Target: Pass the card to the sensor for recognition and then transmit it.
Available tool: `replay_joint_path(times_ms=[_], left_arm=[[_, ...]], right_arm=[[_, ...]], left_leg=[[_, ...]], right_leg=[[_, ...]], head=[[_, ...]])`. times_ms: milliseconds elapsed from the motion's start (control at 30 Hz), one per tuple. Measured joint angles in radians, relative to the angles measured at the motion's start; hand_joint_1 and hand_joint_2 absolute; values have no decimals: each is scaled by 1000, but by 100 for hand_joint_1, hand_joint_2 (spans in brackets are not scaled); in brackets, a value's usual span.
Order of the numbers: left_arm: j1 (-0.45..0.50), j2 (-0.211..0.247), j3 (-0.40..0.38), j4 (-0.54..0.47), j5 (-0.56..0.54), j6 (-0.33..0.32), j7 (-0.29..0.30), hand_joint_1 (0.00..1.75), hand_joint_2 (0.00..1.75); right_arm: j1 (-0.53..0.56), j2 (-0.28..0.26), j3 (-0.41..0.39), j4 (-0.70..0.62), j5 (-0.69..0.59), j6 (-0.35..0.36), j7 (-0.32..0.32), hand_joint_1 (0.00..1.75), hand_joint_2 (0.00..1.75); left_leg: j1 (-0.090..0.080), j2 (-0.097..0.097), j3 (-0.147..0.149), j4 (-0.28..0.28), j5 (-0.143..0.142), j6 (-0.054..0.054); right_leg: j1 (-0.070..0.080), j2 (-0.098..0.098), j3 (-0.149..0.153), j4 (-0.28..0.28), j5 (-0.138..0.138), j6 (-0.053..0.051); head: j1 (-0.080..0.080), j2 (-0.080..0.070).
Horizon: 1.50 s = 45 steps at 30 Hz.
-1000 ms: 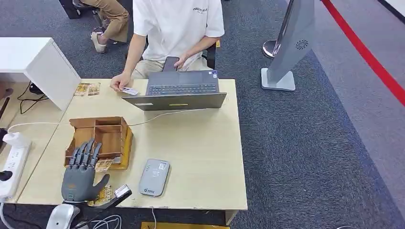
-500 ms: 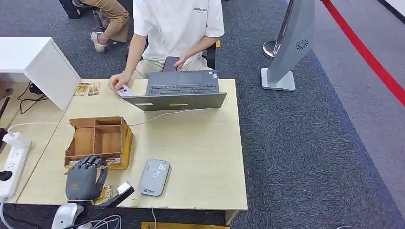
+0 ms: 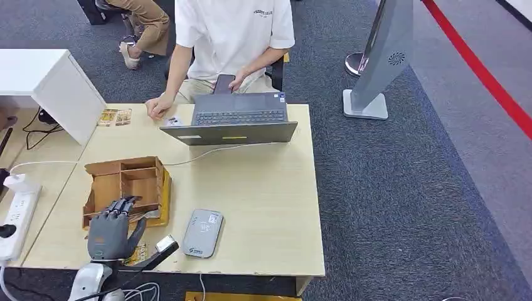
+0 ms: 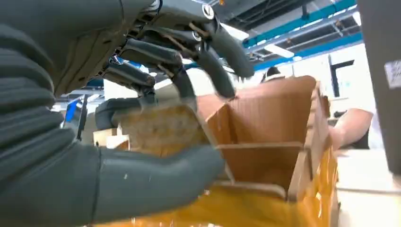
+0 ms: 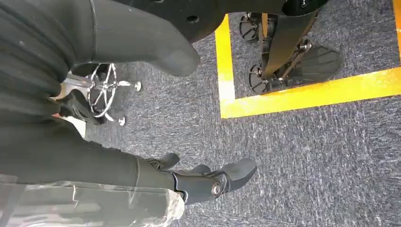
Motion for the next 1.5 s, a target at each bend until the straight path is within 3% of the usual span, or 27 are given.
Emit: replay_joint_path(times_ms=[167, 400, 600, 900, 1100, 1500], left_arm=[[12, 3, -19, -109, 2, -21, 37, 0, 175], [3, 28, -93, -334, 44, -157, 73, 0, 175], [-11, 57, -148, -456, 64, -214, 101, 0, 175], [-12, 84, -167, -453, 87, -261, 117, 0, 175], [19, 97, -203, -428, 86, -357, 136, 0, 175], [49, 123, -211, -374, 92, -373, 163, 0, 175]], right_arm=[[4, 0, 0, 0, -12, -5, -2, 0, 175], [14, 0, -2, 0, -33, -1, -21, 0, 175], [20, -2, -6, 0, -35, 8, -30, 0, 175], [20, -2, -9, 0, -39, 9, -30, 0, 175], [21, -2, -10, 0, -46, 12, -32, 0, 175], [21, -3, -20, 0, -47, 15, -32, 0, 175]], left_leg=[[0, -1, -1, 0, 0, 0], [0, 0, 0, 0, 0, 0], [0, 0, 0, 0, 0, 0], [0, 0, 0, 0, 0, 0], [0, 0, -1, 0, 0, 0], [0, 0, -1, 0, 0, 0]], right_leg=[[0, -1, 0, 0, 0, 0], [0, -1, 0, 0, 0, 0], [0, 0, 0, 0, 0, 0], [0, -1, 0, 0, 0, 0], [0, 0, 0, 0, 0, 0], [0, 0, 0, 0, 0, 0]], head=[[0, 0], [0, 0], [0, 0], [0, 0], [0, 0], [0, 0]])
